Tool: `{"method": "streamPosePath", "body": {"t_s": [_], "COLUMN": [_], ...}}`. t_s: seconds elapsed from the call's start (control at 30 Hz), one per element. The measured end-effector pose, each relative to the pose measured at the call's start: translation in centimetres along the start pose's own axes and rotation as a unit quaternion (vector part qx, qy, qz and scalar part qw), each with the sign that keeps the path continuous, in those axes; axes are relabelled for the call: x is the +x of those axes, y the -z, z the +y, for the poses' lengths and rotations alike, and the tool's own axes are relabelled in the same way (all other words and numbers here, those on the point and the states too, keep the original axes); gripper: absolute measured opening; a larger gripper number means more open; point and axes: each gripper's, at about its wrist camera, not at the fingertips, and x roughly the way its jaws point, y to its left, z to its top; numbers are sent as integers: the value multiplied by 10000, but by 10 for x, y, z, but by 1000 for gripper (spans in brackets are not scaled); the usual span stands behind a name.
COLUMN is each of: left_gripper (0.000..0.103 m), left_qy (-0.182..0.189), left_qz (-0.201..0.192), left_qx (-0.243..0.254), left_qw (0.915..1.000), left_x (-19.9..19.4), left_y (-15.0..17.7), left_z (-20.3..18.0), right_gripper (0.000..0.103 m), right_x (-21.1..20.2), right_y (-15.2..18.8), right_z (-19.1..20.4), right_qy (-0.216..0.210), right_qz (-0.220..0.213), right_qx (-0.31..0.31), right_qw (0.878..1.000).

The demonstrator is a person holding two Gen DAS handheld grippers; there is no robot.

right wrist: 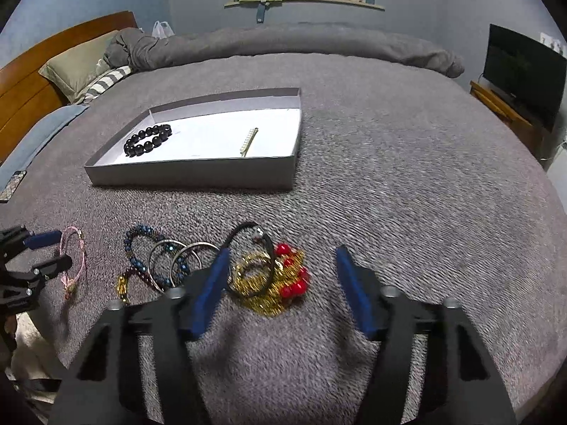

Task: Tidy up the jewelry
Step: 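Grasp the pink cord bracelet with the left tool while the right tool grasps the black hair tie, then lower both items into the tray and open both tools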

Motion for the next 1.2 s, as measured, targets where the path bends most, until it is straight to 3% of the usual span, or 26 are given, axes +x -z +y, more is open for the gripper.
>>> {"method": "streamPosePath", "body": {"t_s": [0.17, 0.3, 0.47, 0.53, 0.6, 0.73, 0.8, 1.2], "left_gripper": [38, 37, 33, 32, 30, 20, 2, 2], "left_qy": [24, 90, 100, 130, 159, 221, 290, 333], "left_qz": [119, 142, 208, 231, 248, 248, 245, -211], "left_qx": [-10, -74, -51, -94, -129, -199, -244, -59], "left_qw": [9999, 9998, 9997, 9996, 9995, 9993, 9990, 9992], "left_x": [5, 6, 8, 10, 11, 11, 10, -21], "left_y": [2, 4, 6, 5, 5, 5, 5, -7], "left_z": [1, 3, 3, 4, 5, 10, 11, 4], "right_gripper": [41, 30, 30, 25, 13, 13, 13, 13], "right_x": [16, 29, 37, 38, 37, 29, 22, -19], "right_y": [-8, -9, -11, -12, -12, -11, -10, -10], "right_z": [5, 5, 4, 5, 7, 11, 11, -2], "right_qy": [-83, -134, -122, -119, -84, -29, -23, -139], "right_qz": [160, 371, 443, 456, 449, 349, 263, -167], "right_qx": [-32, 58, 103, 77, 8, -101, -96, 197], "right_qw": [9998, 9992, 9989, 9989, 9990, 9993, 9996, 9996]}}
